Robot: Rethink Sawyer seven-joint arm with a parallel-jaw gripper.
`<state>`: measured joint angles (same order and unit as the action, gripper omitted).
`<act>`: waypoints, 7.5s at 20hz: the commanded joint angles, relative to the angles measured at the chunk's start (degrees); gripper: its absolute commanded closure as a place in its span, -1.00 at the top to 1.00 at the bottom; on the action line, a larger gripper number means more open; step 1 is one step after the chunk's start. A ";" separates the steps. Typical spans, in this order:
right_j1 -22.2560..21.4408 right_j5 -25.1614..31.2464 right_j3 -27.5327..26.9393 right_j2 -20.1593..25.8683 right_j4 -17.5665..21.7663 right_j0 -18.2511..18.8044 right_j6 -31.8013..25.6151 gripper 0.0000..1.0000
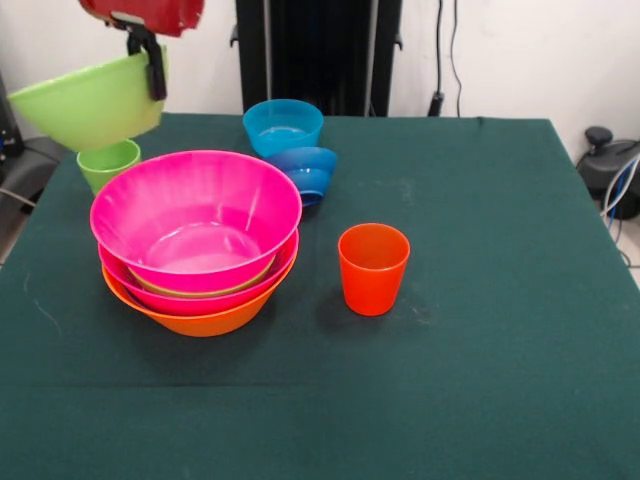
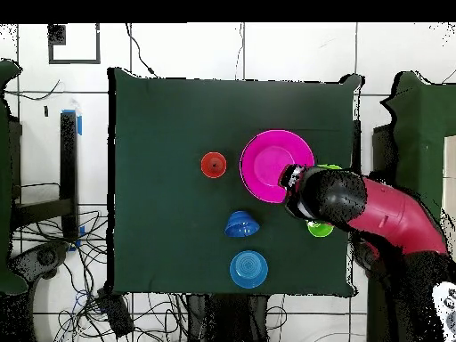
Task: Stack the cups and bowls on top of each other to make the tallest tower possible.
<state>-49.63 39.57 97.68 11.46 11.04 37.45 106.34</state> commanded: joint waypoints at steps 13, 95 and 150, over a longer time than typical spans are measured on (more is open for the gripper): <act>10.06 -1.90 -5.46 1.75 -4.96 -9.22 7.81 -1.00; 4.61 -16.90 7.99 0.61 -14.30 -11.66 10.37 1.00; -1.22 -38.33 40.25 7.44 -7.79 -4.09 12.25 1.00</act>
<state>-57.03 5.72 132.93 14.38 -0.57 35.61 112.04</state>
